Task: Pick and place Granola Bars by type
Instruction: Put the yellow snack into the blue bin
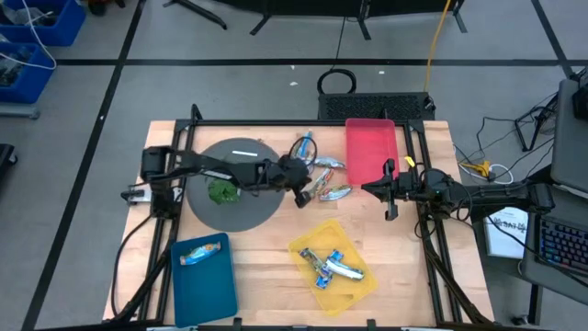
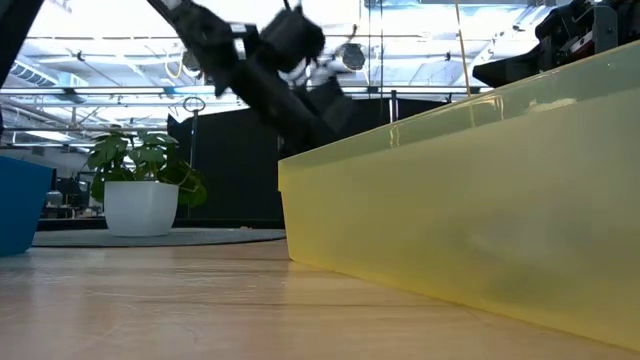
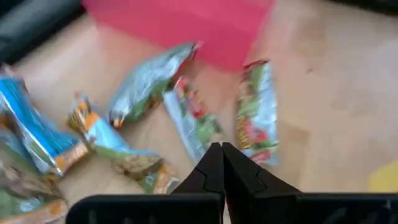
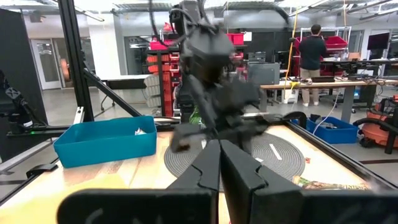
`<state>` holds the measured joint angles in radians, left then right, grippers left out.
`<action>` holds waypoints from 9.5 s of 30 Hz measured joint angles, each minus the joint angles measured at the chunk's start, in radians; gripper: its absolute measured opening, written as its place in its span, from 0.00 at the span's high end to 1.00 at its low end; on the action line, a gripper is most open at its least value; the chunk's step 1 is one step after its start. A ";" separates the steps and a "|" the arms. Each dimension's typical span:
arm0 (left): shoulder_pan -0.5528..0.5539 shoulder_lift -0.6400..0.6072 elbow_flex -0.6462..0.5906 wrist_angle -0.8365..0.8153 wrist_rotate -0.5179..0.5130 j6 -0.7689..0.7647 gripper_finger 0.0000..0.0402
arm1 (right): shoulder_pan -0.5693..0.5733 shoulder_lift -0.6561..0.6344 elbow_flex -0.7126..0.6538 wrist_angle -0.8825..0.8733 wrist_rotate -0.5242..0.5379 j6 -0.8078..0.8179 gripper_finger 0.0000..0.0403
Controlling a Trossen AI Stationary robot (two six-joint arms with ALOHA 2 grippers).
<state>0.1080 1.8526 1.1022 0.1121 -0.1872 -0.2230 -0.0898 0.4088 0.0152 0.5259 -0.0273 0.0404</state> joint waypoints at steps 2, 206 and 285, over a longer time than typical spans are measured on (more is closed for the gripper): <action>-0.025 -0.040 0.001 -0.054 -0.046 0.016 1.00 | 0.000 0.000 0.000 0.000 0.000 0.000 0.99; 0.397 0.398 0.863 -1.103 0.251 -0.079 0.57 | 0.000 0.000 0.000 0.000 0.000 0.000 0.99; -0.455 -0.332 0.737 -1.674 -0.102 -0.473 1.00 | 0.000 0.000 0.000 0.000 0.000 0.000 0.99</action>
<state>-0.3471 1.5211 1.8397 -1.5617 -0.2893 -0.6962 -0.0898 0.4088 0.0154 0.5259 -0.0273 0.0406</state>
